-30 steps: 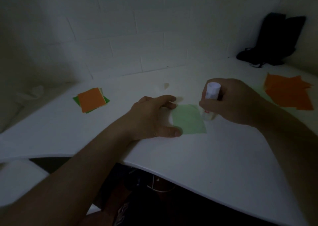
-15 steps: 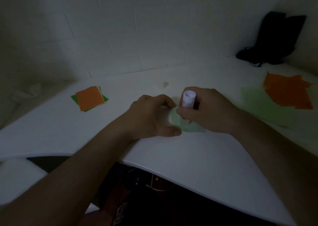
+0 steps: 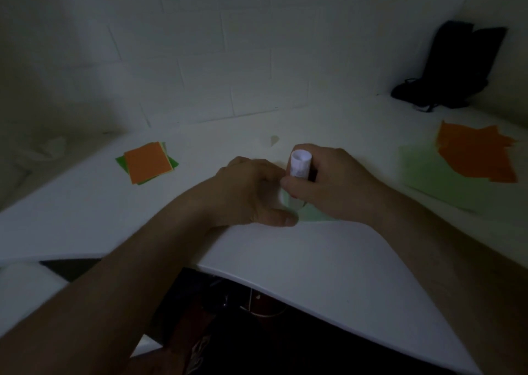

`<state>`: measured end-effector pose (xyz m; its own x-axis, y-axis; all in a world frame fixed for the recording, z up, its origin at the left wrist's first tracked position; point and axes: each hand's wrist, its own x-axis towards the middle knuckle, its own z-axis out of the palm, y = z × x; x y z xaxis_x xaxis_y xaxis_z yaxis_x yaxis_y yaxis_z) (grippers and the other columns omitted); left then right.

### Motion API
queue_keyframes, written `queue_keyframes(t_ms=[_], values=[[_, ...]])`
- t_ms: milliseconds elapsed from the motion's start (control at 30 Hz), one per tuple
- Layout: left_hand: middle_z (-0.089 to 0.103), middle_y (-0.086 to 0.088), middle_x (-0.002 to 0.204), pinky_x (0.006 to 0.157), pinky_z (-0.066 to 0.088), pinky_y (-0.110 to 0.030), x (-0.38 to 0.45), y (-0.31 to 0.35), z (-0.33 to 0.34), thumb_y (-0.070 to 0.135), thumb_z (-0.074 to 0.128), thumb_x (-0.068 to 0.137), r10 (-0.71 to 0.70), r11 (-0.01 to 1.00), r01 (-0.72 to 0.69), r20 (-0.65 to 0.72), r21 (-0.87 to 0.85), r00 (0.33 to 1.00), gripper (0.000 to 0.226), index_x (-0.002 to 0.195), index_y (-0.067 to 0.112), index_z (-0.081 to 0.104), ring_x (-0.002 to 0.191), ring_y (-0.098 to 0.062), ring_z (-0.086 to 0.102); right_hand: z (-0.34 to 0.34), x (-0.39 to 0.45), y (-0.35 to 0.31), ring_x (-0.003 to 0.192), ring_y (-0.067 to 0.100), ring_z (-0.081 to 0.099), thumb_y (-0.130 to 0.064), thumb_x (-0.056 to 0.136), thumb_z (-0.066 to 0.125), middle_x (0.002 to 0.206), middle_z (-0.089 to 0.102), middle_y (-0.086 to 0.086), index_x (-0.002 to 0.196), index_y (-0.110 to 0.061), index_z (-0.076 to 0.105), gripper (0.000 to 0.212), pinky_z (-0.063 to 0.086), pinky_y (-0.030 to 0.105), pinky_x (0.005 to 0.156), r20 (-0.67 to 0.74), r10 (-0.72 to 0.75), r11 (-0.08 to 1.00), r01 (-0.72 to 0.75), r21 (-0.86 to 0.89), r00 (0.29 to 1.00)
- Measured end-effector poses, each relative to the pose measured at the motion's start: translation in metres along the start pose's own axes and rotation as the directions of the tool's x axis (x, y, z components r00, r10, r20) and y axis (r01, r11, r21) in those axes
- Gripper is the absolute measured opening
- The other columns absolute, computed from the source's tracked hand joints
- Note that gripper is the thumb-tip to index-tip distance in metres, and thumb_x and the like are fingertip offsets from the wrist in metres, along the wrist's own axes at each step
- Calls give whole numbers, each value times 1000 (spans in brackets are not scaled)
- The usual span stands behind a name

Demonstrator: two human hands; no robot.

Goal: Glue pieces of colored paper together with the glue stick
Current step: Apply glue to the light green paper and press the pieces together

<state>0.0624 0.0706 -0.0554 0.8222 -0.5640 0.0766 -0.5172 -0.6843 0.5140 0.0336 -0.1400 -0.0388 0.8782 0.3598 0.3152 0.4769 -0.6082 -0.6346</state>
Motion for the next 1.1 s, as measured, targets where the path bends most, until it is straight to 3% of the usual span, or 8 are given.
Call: queue_keyframes(t_ms=[133,233,333,400,467,533,800,1100], values=[[60,22,129,106,47,-43,0,7,-9,73,79,61,-5,1000,3,84,18,996,69,124,44,69,122,-9,57,0,2,0,68,19,61,-36,85,68,72,65,1,79,-19,58,20,51,44,64,-14,11,1000,-11,-23,1000],[65,19,123,101,51,-40,-2,6,-18,53,86,72,-24,998,33,164,-52,986,54,123,44,70,112,-8,63,0,2,-1,68,19,61,-34,85,67,72,65,1,80,-19,58,19,50,42,64,-10,17,999,-17,-32,1000],[76,13,106,89,53,-28,1,2,-24,32,78,89,-54,991,70,148,-109,988,35,122,41,72,92,-2,69,1,3,0,65,17,59,-30,86,69,71,65,0,78,-20,56,18,45,36,61,-11,37,999,-37,-25,999],[76,14,85,73,46,-16,6,2,-19,31,76,91,-92,983,98,49,-153,995,18,107,40,77,71,4,63,0,3,2,62,14,57,-30,86,70,70,64,-1,77,-19,55,20,42,31,57,-6,39,999,-39,-29,999],[70,21,71,67,42,-12,10,2,-12,37,79,87,-105,983,101,-18,-153,994,11,93,46,76,62,9,59,-1,3,1,59,9,54,-28,86,70,69,62,-3,75,-20,55,21,38,24,54,2,29,999,-29,-33,1000],[66,26,65,66,40,-11,11,1,-7,40,80,84,-96,989,89,-56,-115,994,11,88,48,74,62,11,59,-1,2,0,59,10,54,-26,86,71,68,62,-3,74,-21,55,21,37,21,53,2,11,999,-11,-46,1000],[69,26,69,66,42,-5,14,0,-4,45,79,81,-77,996,67,-170,-61,982,12,93,44,79,76,13,65,-1,3,1,66,23,59,-25,86,71,71,64,5,77,-15,58,19,47,44,62,2,-7,999,7,-42,1000],[61,40,63,65,37,-1,14,-4,-2,40,84,81,-67,997,59,-185,-44,981,20,100,42,80,73,19,62,-7,1,0,63,21,59,-26,84,68,68,63,4,75,-16,57,18,45,41,59,-8,9,998,-10,-67,1000]])
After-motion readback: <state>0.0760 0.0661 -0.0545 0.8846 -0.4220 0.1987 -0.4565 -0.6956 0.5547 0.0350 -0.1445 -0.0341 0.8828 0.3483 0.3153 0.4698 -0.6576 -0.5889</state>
